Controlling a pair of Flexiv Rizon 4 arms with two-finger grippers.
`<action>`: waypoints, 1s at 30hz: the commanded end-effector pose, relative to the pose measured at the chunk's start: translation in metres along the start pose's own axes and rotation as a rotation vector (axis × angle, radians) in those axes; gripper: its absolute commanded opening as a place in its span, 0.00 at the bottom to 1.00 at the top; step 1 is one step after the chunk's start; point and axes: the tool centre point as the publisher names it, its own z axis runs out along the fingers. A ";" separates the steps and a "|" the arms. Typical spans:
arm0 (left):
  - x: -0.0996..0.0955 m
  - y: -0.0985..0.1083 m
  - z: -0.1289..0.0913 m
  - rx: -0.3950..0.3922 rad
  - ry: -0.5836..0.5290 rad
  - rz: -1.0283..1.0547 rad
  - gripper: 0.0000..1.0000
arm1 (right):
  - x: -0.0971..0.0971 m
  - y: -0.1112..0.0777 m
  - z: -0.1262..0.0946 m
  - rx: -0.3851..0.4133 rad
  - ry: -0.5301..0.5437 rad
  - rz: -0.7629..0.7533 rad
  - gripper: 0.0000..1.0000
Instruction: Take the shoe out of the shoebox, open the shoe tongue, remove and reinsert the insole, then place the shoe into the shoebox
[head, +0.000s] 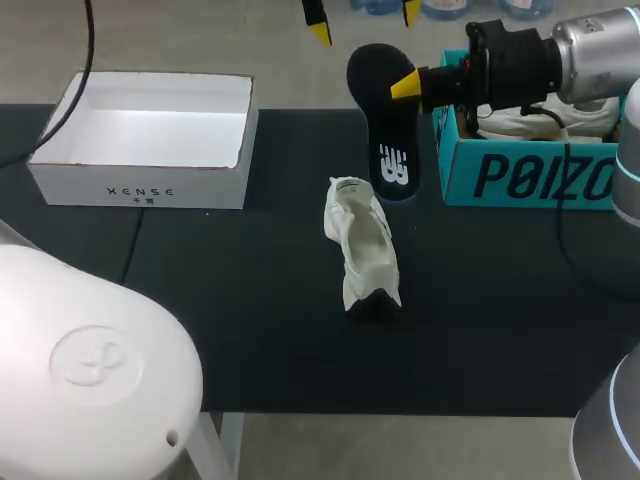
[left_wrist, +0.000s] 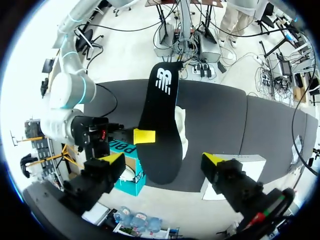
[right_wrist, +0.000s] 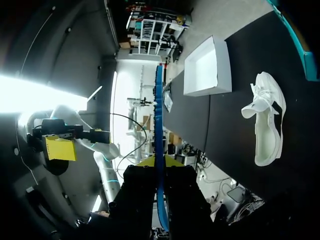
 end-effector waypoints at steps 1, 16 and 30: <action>-0.008 -0.001 -0.008 -0.028 0.118 -0.009 1.00 | -0.003 0.000 0.005 0.006 0.000 0.007 0.00; -0.012 -0.010 -0.012 -0.015 0.065 0.028 1.00 | -0.004 0.000 0.007 0.011 0.017 0.020 0.00; -0.011 -0.013 -0.009 -0.012 0.055 0.035 1.00 | -0.005 -0.002 0.006 0.013 0.021 0.027 0.00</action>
